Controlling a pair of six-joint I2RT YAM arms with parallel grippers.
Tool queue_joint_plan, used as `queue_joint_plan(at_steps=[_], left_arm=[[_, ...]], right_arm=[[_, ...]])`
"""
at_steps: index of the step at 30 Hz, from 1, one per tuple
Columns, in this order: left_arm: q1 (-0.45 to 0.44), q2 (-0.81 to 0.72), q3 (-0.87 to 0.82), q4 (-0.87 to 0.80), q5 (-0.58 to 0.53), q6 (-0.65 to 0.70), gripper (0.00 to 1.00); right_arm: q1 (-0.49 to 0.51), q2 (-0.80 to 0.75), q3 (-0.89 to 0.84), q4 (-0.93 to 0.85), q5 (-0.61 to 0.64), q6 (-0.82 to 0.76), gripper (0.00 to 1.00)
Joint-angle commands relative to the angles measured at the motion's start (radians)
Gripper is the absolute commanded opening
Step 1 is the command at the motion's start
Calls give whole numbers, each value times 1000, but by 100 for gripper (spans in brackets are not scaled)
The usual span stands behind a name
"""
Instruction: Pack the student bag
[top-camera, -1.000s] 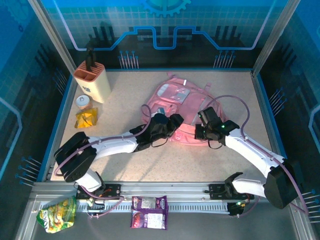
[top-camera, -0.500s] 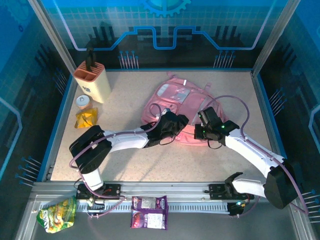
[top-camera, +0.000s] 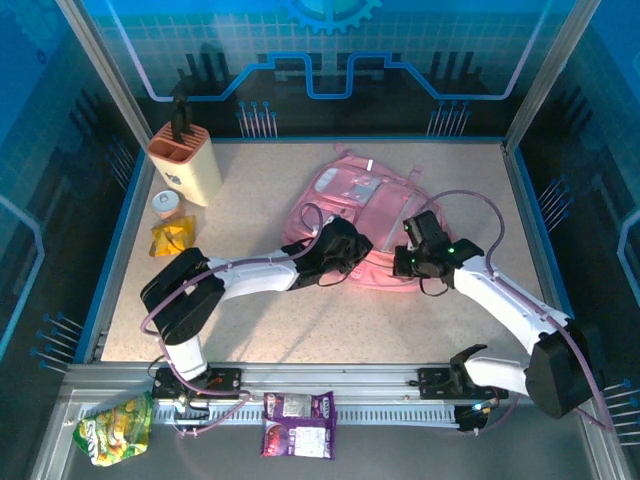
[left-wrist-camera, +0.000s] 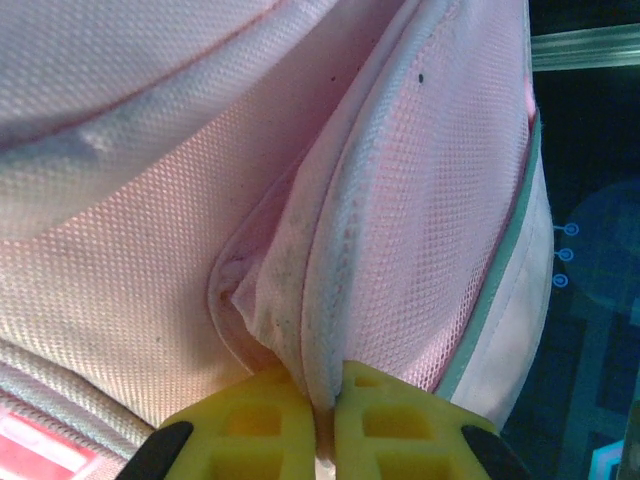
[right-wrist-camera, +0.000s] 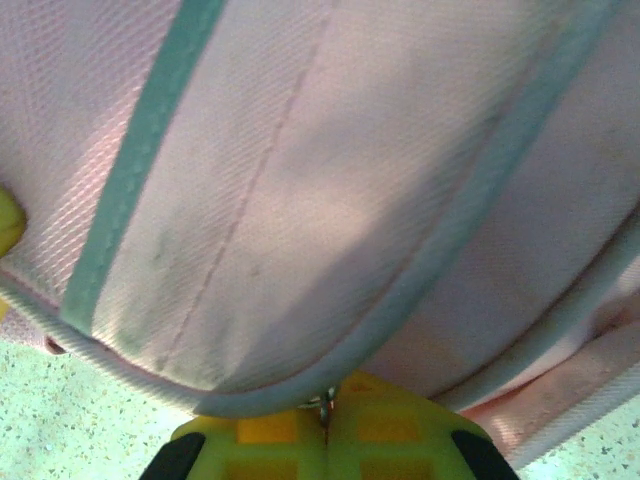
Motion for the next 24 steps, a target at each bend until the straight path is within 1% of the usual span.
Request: queue_joint_plan(at_steps=[1,7,11,13,16,18,21,24], left_arm=[[51,-40,-39,-55,-27,72,0],[92,-114,-83,-117,-10,154,0],[138,-173,-134,-131,16,188,0],[165,-195,-152,-128,44,221,0],[226,-208,-144,-185,111,275,0],[264,-235,-159,-198,134,309,0],[313,-277,-156,-240,152,391,0],[346,-286,-99,-352,155,483,0]], right_arm=[[-73,-12,28,-85,23,-14,0],[-108,10,58,-92,40,-36,0],[-119,31,117,-107,71,-45,0],[-118,33,129,-111,67,-51,0],[-108,28,127,-99,20,-78,0],[-82,24,122,-103,7,-97,0],[-6,6,88,-91,-8,-102,0],[115,-9,36,-29,-57,-62,0]])
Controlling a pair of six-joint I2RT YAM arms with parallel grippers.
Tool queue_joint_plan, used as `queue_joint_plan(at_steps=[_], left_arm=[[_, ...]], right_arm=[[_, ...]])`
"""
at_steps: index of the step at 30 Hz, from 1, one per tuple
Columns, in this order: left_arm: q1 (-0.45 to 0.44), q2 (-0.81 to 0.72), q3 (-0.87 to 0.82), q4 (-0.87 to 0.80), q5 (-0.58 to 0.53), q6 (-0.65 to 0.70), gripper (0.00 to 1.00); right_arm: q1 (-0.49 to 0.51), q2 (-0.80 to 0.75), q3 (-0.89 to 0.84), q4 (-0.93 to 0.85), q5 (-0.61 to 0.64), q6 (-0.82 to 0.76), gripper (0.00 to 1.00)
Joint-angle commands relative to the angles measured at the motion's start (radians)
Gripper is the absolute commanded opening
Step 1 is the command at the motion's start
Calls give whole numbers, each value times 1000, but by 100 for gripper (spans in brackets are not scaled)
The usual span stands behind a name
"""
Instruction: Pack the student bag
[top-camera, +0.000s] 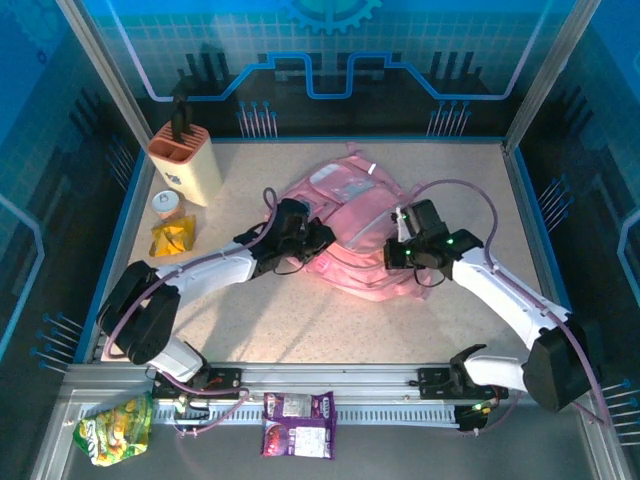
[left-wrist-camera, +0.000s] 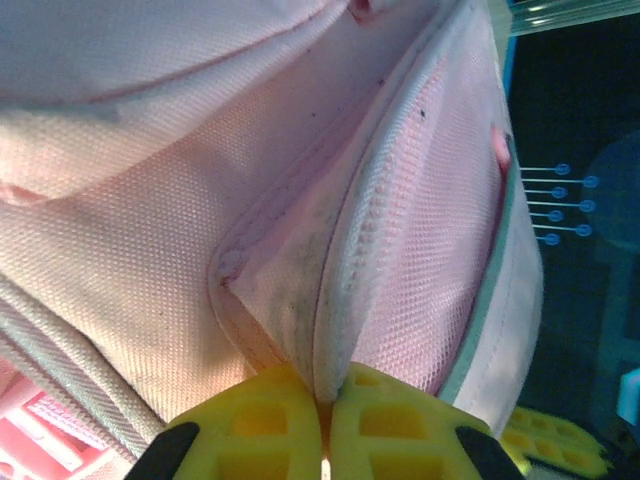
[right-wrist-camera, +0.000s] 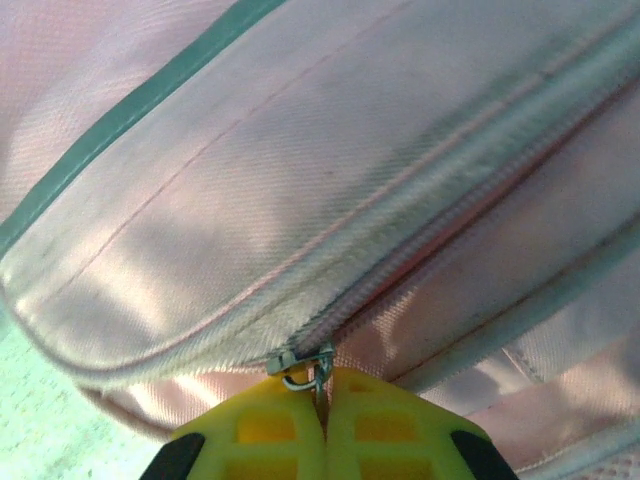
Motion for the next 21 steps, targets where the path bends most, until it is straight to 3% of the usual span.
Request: queue_joint_plan(at_steps=[1,7,13,17,21], left_arm=[[100,-44,53,-206,-128,180,0],[195,6,117,-229,20,227,0],[202,-77,84,-279,-42,237,28],[185,-207,-71,-206,-42,114,45],[104,-307,-229,-58,-69,-78,51]], right_arm=[[105,-34,-53,-32,89,58,0],[320,67,23,110,58,167,0],[377,162,97,123,98,177,0],[379,162,69,129,129,182,0],[379,171,53,140,121,190,0]])
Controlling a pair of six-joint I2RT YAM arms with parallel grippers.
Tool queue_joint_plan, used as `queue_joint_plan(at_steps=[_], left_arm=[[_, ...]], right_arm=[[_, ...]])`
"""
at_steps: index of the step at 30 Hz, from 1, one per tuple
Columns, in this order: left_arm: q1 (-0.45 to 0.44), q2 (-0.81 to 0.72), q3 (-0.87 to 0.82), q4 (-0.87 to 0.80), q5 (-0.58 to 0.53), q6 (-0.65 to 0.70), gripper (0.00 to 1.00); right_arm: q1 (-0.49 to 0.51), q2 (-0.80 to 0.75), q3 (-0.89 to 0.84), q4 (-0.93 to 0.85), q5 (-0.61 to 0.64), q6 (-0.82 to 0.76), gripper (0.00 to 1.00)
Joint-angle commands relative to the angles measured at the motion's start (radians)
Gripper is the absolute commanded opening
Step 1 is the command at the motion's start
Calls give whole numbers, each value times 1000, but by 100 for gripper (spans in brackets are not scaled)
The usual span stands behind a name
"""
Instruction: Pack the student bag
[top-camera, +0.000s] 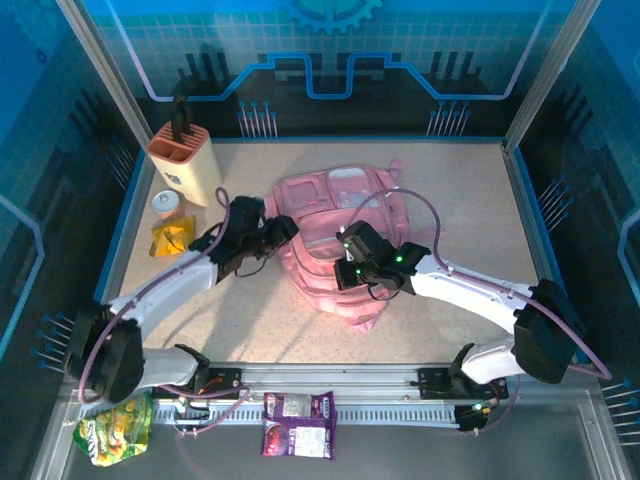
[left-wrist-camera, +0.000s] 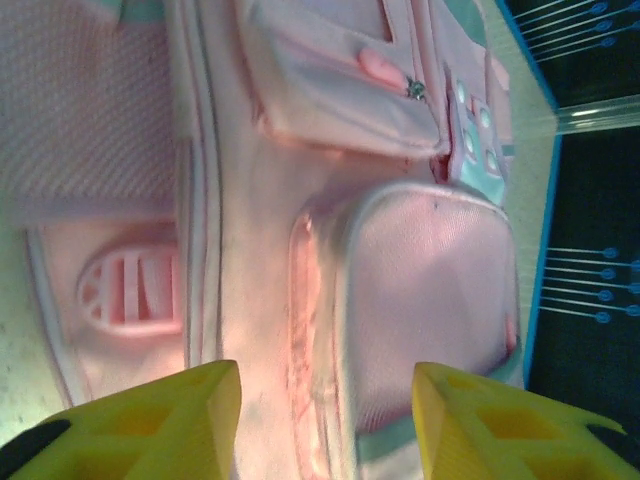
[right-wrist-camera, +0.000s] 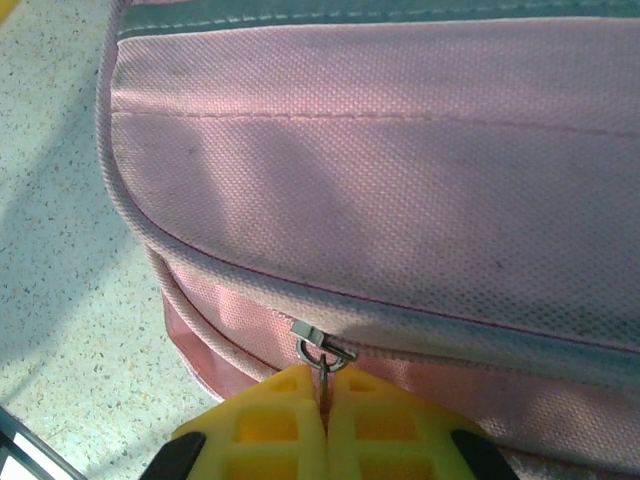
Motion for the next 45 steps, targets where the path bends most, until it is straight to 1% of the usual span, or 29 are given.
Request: queue_joint_plan(at_steps=[1,5,7,8,11,13,15,17,19,21,24,27,31,35,37,39,41,43,44,45], left_arm=[[-82,-46,-91,107,-50,-179,53],[-154,-21,-65,122,-82,-228,56],[-183,6,-49,147,-93,-234,55],[-195,23,-36,147,-101,-233,53],[-213,69,-22,167,-108,-246,43],[-214,94,-21,191,-99,-254,38],[-215,107,-14,188,-106,-256,24],[-216,111,-7,168,-121,-245,13],[-214,105,0,137,-137,-233,5],[-212,90,5,106,-157,-211,0],[-194,58,15,39,-175,-174,0],[-149,24,16,-9,-169,-137,0],[-52,4,32,-47,-103,-65,0],[37,25,94,-132,-82,42,0],[87,55,119,-141,-53,80,0],[138,98,149,-144,-2,101,0],[163,141,184,-142,20,129,0],[167,169,213,-142,27,146,0],[167,178,228,-149,36,150,4],[167,178,233,-150,44,147,11]], right_arm=[[12,9,-13,4,15,19,0],[13,12,-14,6,16,14,0],[13,16,-9,1,14,12,0],[13,16,-9,1,15,14,0],[13,16,-13,8,14,17,0],[13,13,-13,5,25,15,0],[12,8,-13,-2,33,12,0],[13,5,-9,-23,61,10,0],[11,-1,-3,-59,104,11,0],[5,-15,-5,-87,134,1,0],[-25,-51,-28,-113,151,-9,0],[-86,-97,-66,-128,139,-20,0],[-180,-142,-79,-171,133,-55,0],[-244,-169,-111,-192,136,-98,0],[-242,-173,-107,-186,122,-114,0],[-223,-165,-101,-166,87,-118,0],[-173,-152,-92,-145,75,-103,0],[-117,-132,-90,-114,74,-79,0],[-90,-118,-55,-96,68,-69,0],[-72,-105,-46,-83,65,-59,0]])
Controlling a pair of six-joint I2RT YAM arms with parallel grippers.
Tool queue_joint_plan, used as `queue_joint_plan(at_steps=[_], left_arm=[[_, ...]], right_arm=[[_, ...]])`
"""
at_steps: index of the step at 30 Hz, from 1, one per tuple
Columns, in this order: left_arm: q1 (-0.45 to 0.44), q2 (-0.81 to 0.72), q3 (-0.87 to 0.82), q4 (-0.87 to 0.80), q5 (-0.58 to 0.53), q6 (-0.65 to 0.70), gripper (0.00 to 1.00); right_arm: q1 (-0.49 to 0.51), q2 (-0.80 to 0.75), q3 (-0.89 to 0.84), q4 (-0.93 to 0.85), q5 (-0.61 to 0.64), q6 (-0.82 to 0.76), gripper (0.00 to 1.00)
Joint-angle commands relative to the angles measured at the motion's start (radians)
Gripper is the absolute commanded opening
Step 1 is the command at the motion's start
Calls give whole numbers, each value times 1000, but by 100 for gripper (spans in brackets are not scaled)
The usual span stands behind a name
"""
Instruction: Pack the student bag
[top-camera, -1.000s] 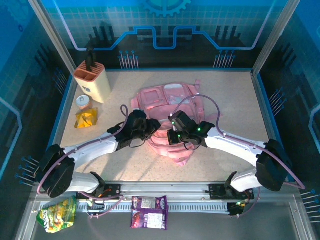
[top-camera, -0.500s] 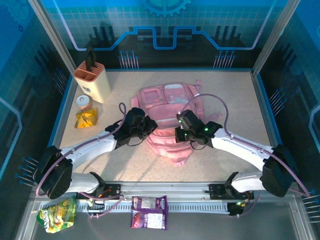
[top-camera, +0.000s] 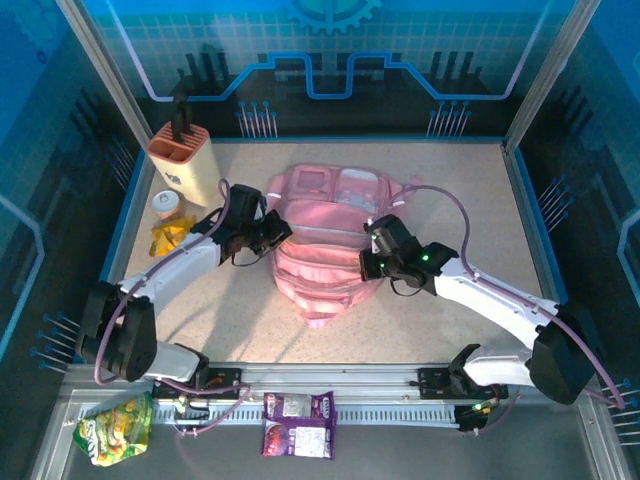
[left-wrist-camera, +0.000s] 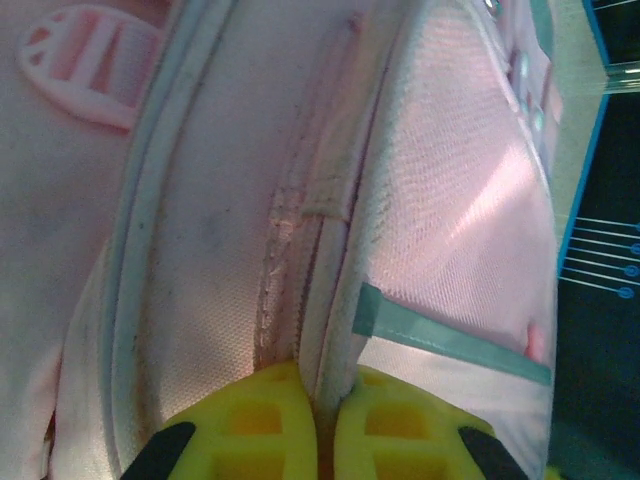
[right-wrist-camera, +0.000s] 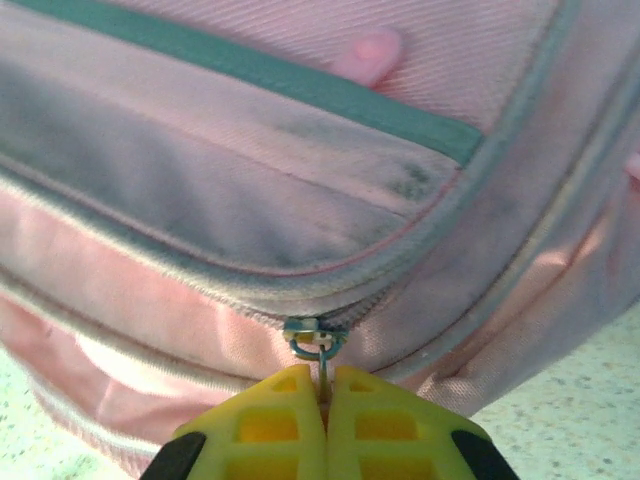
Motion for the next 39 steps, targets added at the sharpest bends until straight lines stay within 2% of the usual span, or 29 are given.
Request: queue_joint_plan(at_steps=[1,3,4,6,7,11,15,19,24,28,31,35,39], left_arm=[[51,4,55,24,-99,32,18],[48,-49,0,54,-113,-18,37],[40,-92,-54,99,-130,-68,43],[11,-166,-172,220,-135,-158,50],[-9,-193,-202,228,-144,-198,54],[-149,-229,-222,202,-226,-299,58],[-297,-197,-238,288,-314,-424,61],[-356,-101,-193,350,-320,-490,61],[-417,-27,-145,345,-397,-539,57],[-422,8,-130,348,-391,-556,52],[-424,7,-128,311,-436,-553,41],[-393,-4,-130,275,-445,-517,17],[-380,-51,-130,199,-493,-453,1]], right_arm=[[62,32,41,-56,4,42,0],[68,48,41,-27,-7,61,0],[67,51,36,-20,-2,64,0],[68,53,32,-15,9,63,0],[68,51,31,-16,16,61,0],[64,55,20,-12,16,56,0],[64,67,18,-11,16,57,0],[65,66,15,-8,18,56,0],[63,65,24,-15,27,46,0],[61,67,26,-19,31,40,0],[56,68,26,-22,40,28,0],[36,69,31,-40,48,7,0],[-25,50,19,-39,-2,-11,0]])
